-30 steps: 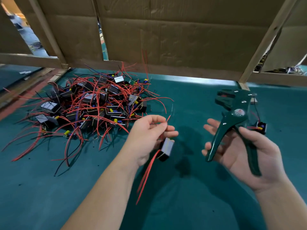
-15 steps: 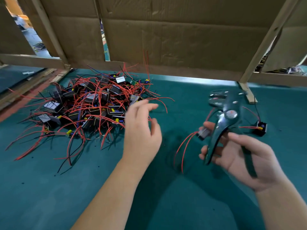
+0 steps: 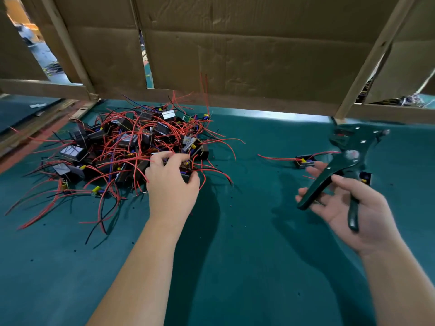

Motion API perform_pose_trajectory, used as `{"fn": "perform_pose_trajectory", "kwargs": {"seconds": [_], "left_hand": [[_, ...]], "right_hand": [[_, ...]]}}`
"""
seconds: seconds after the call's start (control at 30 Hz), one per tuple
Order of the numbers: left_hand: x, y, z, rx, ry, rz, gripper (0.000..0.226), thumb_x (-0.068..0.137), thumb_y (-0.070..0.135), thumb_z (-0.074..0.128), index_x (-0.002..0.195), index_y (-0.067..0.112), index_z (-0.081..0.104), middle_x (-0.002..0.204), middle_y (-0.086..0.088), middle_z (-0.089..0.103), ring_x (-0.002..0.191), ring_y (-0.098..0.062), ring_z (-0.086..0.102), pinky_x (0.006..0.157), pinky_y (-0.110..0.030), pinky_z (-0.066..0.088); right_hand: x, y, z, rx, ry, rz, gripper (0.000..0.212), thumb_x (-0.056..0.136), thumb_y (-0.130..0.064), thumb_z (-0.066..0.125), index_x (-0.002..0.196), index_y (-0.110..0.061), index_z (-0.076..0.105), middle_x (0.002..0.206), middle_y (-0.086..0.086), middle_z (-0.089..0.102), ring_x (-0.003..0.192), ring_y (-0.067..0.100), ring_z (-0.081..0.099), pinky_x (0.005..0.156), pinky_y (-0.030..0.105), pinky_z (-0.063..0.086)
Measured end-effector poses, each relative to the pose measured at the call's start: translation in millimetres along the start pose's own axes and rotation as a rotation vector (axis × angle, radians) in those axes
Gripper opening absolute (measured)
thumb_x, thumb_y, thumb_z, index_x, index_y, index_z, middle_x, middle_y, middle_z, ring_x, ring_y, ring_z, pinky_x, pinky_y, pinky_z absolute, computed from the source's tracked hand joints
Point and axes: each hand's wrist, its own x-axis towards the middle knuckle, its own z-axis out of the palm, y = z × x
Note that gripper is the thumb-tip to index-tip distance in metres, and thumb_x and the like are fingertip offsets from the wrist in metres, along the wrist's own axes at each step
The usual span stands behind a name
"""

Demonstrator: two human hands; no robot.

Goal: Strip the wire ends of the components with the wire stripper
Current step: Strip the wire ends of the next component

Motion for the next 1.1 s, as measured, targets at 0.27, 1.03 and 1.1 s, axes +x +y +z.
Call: {"fn": "perform_pose_trajectory", "kwargs": {"seconds": [0.27,1.03,1.1], "left_hand": [[0.0,4.3,3.4,-0.385,0.095,0.181,0.041,0.067,0.028,0.086,0.103,0.022,0.068,0.116,0.004,0.053,0.107,0.000,0.049,0.086,-0.024,0.048],[-5.8,19.1,5.3,-1.144,-0.027,-0.075,0.032,0.068,0.003,0.076,0.075,0.024,0.053,0.082,0.014,0.070,0.069,-0.005,0.065,0.063,-0.015,0.050],[-5.1,19.5,4.2,-1.161,-0.056,-0.089,0.031,0.070,0.002,0.075,0.076,0.025,0.055,0.076,0.013,0.070,0.064,-0.004,0.063,0.057,-0.016,0.050]], "right_hand": [[30.5,8.2,37.5,0.098,-0.095,0.121,0.034,0.078,-0.018,0.051,0.108,-0.005,0.058,0.095,0.007,0.058,0.076,0.036,0.065,0.071,0.048,0.056],[24.9,-14.6,20.6,-0.021,0.198,0.111,0.009,0.091,-0.008,0.051,0.097,-0.007,0.057,0.102,0.010,0.055,0.092,0.030,0.070,0.067,0.048,0.056],[6.3,-9.0,26.0,0.089,0.017,0.141,0.026,0.081,-0.012,0.055,0.105,-0.006,0.060,0.119,0.016,0.059,0.089,0.030,0.071,0.068,0.045,0.058]]}}
